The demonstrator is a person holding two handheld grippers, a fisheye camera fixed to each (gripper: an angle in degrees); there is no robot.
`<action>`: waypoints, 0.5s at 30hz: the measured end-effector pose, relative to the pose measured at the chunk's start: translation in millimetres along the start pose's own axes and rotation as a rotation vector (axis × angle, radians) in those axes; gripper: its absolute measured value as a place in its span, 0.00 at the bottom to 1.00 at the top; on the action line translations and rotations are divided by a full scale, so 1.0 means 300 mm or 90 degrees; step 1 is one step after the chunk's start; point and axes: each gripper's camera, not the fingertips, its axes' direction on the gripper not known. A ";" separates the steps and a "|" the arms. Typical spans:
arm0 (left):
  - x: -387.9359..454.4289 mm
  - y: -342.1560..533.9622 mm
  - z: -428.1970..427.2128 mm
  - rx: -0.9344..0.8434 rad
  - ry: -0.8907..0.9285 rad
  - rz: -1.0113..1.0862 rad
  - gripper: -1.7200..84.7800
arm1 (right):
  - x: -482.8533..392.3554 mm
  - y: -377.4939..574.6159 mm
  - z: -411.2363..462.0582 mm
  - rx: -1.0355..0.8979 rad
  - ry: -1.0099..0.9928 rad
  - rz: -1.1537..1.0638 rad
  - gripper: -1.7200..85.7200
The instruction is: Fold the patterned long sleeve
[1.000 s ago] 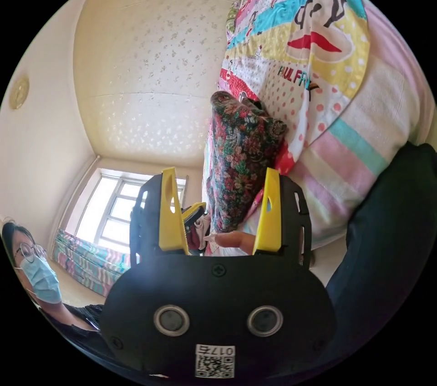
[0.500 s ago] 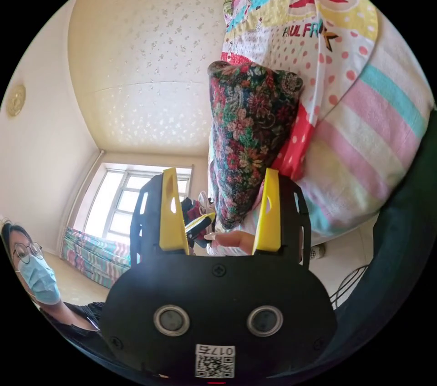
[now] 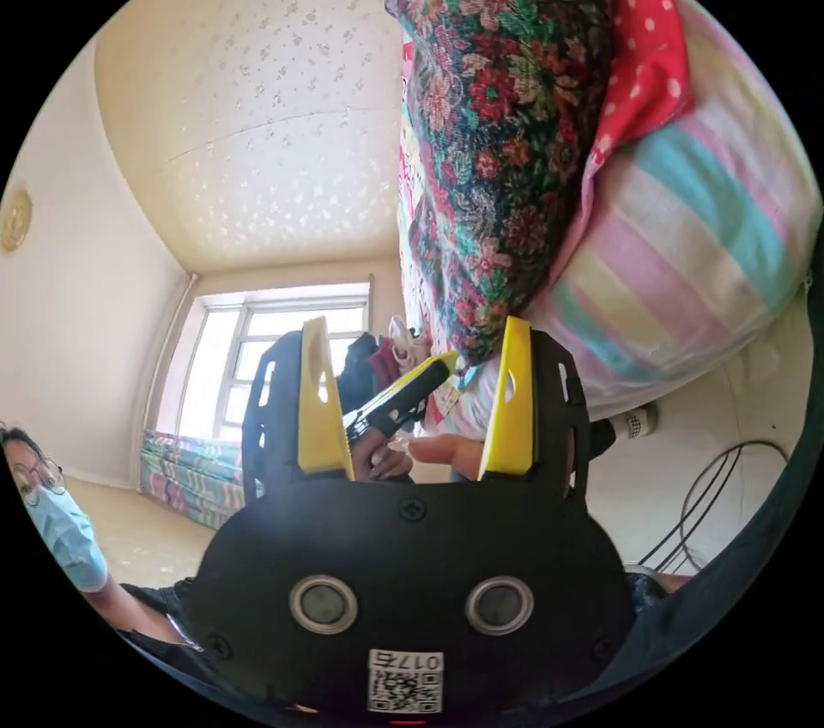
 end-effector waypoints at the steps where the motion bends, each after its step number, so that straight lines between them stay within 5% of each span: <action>1: -0.005 -0.003 -0.001 -0.008 0.001 -0.001 0.01 | 0.005 -0.012 0.011 -0.012 0.024 -0.016 0.29; 15: -0.034 0.011 -0.069 -0.015 0.104 0.008 0.08 | 0.063 -0.149 -0.019 -0.066 -0.033 0.022 0.08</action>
